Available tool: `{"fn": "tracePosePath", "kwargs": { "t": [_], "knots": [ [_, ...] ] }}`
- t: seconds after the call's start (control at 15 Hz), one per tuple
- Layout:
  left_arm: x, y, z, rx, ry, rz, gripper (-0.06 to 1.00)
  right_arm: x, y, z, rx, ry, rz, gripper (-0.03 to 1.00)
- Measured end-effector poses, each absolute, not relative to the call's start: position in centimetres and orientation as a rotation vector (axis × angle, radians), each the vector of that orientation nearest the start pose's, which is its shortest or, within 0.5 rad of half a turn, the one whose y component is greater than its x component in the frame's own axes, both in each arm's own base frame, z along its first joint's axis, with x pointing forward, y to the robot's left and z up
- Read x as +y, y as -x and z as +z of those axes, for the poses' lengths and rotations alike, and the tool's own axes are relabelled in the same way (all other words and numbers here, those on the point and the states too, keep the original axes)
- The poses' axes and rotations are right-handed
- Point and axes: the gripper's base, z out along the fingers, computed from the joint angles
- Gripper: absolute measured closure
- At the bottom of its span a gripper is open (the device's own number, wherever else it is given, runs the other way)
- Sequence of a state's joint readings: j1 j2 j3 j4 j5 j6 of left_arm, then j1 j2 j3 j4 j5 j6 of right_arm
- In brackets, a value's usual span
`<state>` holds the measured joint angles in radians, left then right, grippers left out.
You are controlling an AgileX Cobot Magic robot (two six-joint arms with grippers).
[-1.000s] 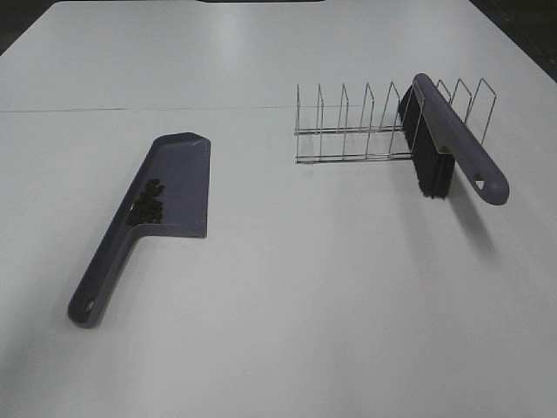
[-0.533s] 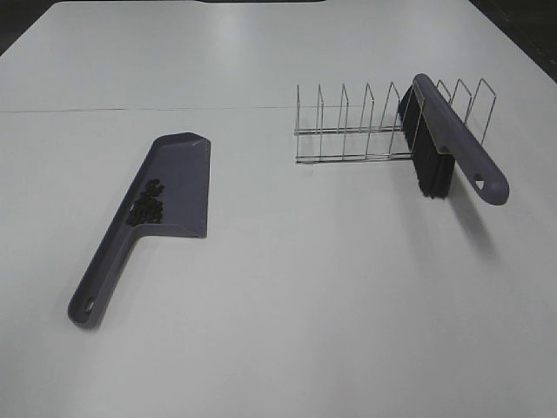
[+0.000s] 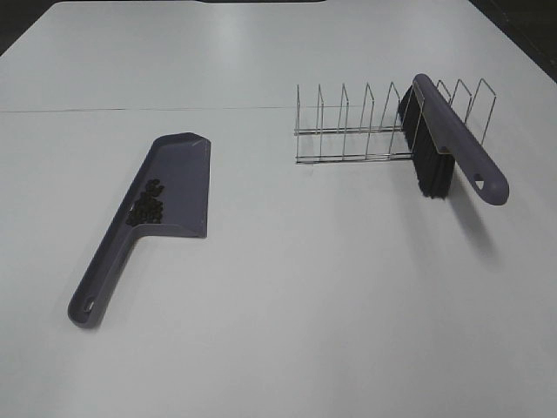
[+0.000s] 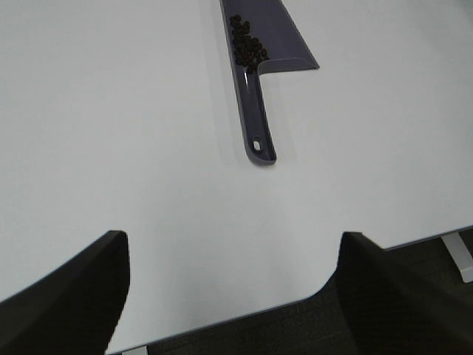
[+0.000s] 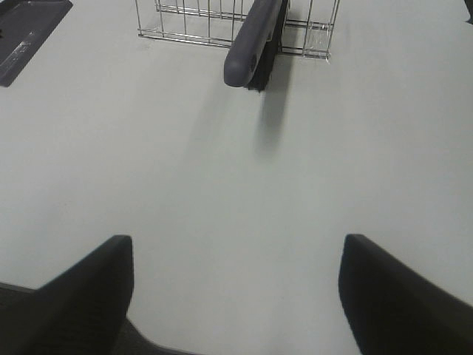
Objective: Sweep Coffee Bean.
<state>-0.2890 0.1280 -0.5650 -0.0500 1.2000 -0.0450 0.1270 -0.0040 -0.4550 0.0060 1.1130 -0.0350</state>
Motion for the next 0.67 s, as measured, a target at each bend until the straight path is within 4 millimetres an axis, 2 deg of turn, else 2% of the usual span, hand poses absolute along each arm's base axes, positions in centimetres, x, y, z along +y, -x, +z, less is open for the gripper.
{"fn": "tracePosePath", "kwargs": {
  "t": [0.2, 0.67],
  "knots": [
    [-0.41, 0.08, 28.22, 2.117, -0.248, -0.267, 0.24, 0.02, 0.30, 26.06, 2.131, 0.173, 0.062, 0.29],
    [-0.38, 0.08, 28.12, 2.106, -0.215, -0.283, 0.24, 0.08, 0.31, 26.06, 2.131, 0.174, 0.071, 0.29]
  ]
}}
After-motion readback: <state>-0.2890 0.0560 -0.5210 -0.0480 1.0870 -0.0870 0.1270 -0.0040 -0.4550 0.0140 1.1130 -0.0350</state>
